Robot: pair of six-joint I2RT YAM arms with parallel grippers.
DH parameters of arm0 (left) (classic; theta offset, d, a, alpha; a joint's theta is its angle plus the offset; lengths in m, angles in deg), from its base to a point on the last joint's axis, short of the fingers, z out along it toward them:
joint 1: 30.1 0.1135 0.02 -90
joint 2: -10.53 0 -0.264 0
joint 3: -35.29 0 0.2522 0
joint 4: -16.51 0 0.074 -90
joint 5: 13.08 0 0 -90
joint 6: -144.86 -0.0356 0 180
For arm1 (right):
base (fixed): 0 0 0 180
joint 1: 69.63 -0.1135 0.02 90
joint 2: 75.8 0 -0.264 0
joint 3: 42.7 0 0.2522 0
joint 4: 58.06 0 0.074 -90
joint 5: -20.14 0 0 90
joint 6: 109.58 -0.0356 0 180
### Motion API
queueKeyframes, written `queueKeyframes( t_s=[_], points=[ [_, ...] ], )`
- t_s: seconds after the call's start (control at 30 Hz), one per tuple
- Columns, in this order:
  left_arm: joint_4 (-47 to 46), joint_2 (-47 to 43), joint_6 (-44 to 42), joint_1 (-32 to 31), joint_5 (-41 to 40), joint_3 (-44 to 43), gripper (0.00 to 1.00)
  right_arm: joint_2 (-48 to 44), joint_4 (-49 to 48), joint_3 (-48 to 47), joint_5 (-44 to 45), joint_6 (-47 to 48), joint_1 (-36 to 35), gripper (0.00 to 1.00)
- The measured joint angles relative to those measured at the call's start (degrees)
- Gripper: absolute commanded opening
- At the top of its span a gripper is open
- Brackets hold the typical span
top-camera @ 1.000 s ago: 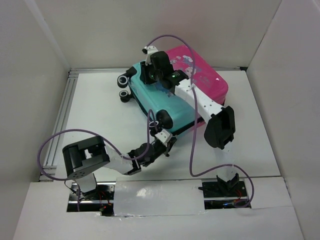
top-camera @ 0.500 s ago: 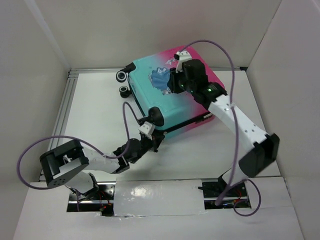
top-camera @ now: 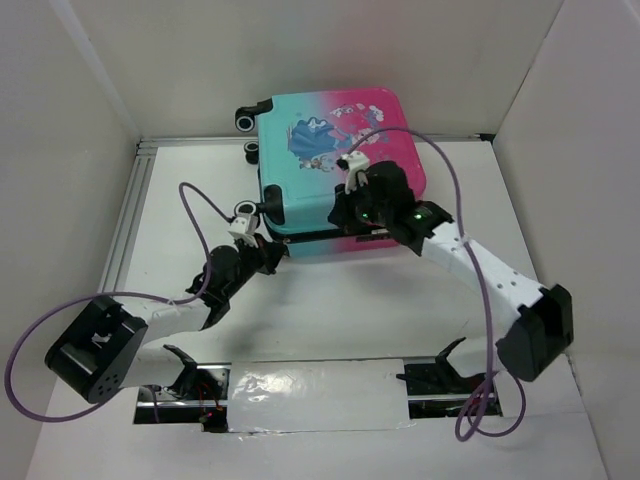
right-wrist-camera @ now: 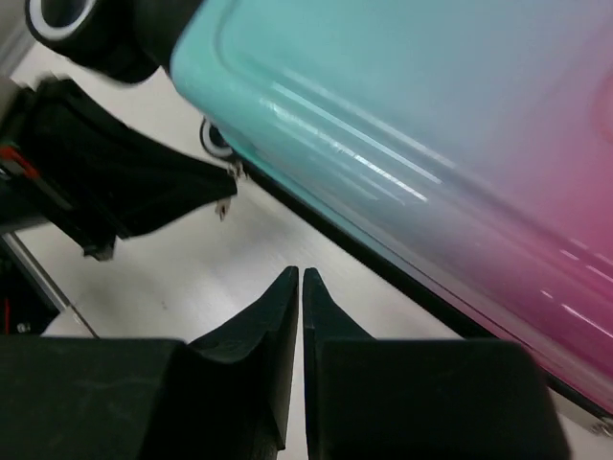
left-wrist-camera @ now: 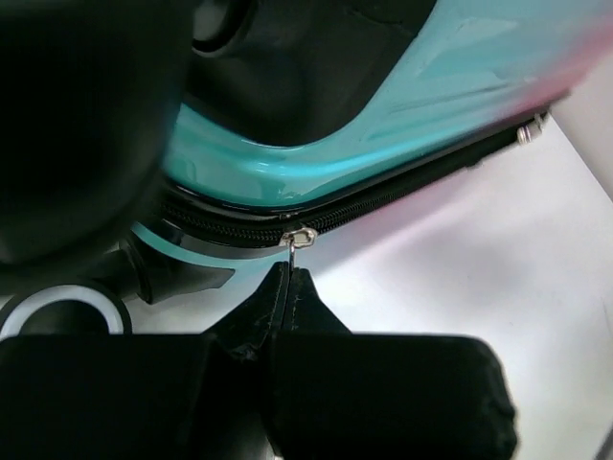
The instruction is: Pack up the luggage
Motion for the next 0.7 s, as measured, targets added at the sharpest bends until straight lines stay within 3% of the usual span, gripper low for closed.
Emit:
queueKeyframes(
  t_s=[0.1, 0.27, 0.7],
  points=[
    [0.8, -0.9, -0.6, 2.5, 1.4, 0.1, 0.00, 6.4, -0.9, -0.2, -0.5, 0.2, -2.4, 0.11],
    [0.2, -0.5, -1.9, 1.5, 2.3, 0.1, 0.00, 15.5, -2.4, -2.8, 0.6, 0.8, -4.8, 0.03],
    [-19.3, 17.0, -2.6, -12.3, -15.4, -2.6, 0.00, 26.8, -2.0, -18.9, -4.8, 1.6, -8.8, 0.00]
  ],
)
